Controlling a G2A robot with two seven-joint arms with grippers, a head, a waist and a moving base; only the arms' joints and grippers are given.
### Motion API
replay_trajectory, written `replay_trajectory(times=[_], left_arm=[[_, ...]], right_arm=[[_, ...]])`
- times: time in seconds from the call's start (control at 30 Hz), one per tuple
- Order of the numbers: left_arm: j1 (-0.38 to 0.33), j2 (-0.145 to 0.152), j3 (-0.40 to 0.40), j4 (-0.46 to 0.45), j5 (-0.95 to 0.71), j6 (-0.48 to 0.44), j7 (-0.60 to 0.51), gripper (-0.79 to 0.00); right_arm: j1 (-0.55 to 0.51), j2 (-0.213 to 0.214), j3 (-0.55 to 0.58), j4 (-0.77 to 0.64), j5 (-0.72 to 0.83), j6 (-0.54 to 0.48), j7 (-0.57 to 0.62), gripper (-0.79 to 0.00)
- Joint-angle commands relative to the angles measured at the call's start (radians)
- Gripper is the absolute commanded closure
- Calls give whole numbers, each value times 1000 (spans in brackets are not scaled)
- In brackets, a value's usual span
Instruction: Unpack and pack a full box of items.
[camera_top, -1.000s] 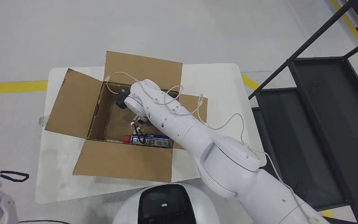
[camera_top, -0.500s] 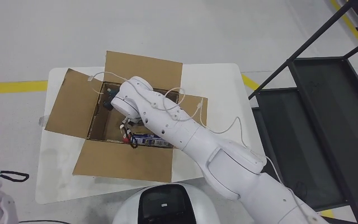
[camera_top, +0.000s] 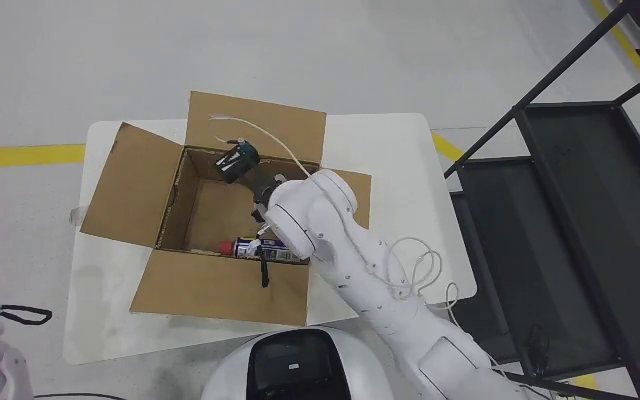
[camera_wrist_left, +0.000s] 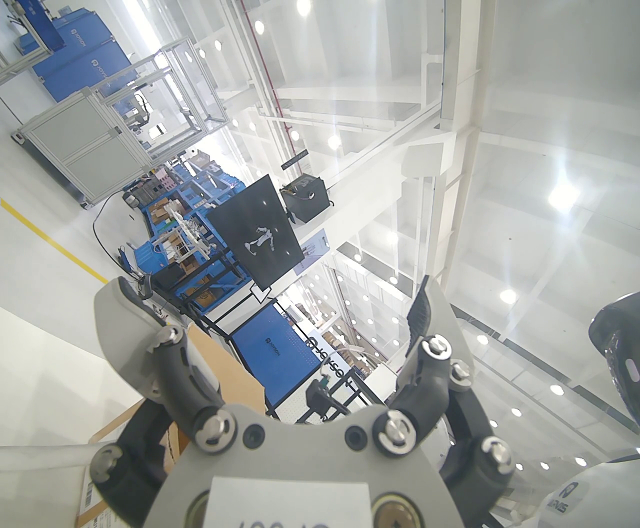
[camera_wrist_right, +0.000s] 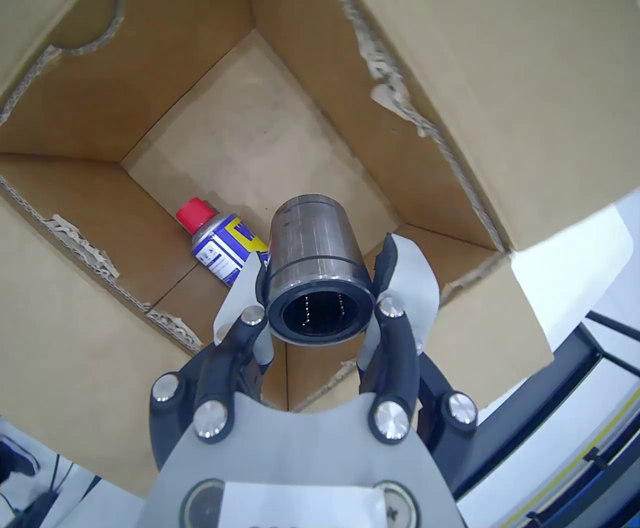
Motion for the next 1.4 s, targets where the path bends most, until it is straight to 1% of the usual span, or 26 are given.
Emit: replay_trajectory(times=[0.0,0.1,0.17,0.33,0.43,0.5,0.6,0.7,0.73,0.87,1.0,1.17,1.37], left_arm=[[0,0,0,0,0,0,0,-785],[0,0,0,0,0,0,0,-785],[0,0,0,0,0,0,0,-785],[0,0,0,0,0,0,0,-785],[0,0,0,0,0,0,0,-785],[0,0,0,0,0,0,0,-785],[0,0,0,0,0,0,0,-785],[0,0,0,0,0,0,0,-785],[0,0,0,0,0,0,0,-785],[0,0,0,0,0,0,0,-785],[0,0,0,0,0,0,0,-785],[0,0,0,0,0,0,0,-785],[0,0,0,0,0,0,0,-785]], right_arm=[[-52,8,36,-78,-34,28,0,0],[-105,15,86,-157,-70,84,0,0],[-128,18,109,-193,-95,103,0,0],[-182,18,165,-290,-91,191,0,0],[-214,20,198,-314,-127,225,0,0],[-250,20,233,-306,-210,228,0,0],[-288,9,283,-309,-283,228,0,0],[-311,-17,329,-303,-358,228,0,0],[-315,-31,348,-294,-395,228,0,0],[-302,-80,374,-252,-417,228,0,0],[-254,-119,351,-167,-417,228,0,0],[-182,-139,325,-57,-398,228,0,0],[-128,-152,308,38,-374,228,0,0]])
